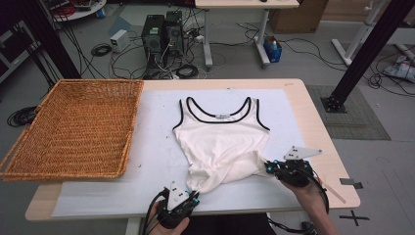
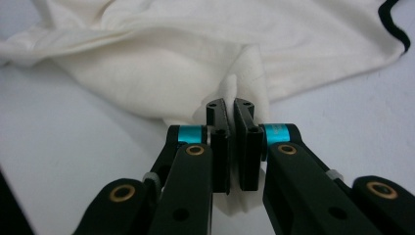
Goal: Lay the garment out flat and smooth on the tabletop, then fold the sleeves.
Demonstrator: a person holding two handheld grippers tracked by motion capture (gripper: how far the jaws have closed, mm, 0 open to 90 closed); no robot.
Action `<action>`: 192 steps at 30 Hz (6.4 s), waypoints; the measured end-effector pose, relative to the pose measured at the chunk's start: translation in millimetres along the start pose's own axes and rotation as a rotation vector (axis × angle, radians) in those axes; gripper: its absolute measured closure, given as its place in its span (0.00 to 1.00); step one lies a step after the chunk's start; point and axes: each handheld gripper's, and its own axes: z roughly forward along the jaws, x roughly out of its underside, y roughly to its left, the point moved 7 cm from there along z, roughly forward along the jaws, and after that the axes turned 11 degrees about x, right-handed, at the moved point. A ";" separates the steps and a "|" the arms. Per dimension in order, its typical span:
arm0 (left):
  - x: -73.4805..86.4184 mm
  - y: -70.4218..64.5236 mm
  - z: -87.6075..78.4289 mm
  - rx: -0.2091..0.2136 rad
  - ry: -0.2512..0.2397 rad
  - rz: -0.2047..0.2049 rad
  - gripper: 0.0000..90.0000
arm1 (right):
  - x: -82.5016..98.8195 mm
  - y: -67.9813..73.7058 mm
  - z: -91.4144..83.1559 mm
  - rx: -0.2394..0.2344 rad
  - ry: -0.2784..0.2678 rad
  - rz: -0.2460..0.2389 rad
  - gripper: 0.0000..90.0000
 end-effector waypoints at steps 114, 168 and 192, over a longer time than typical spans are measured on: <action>-29.2 34.3 -31.0 -0.014 -0.131 -0.003 0.40 | 62.6 -2.8 -51.9 0.059 -0.068 0.167 0.13; -190.4 255.1 110.3 -0.108 0.133 0.062 0.40 | 13.8 -6.6 -10.3 0.054 -0.051 0.101 0.13; -163.7 285.4 157.2 -0.059 0.152 0.001 0.59 | 14.2 6.4 -12.7 0.055 -0.030 0.081 0.13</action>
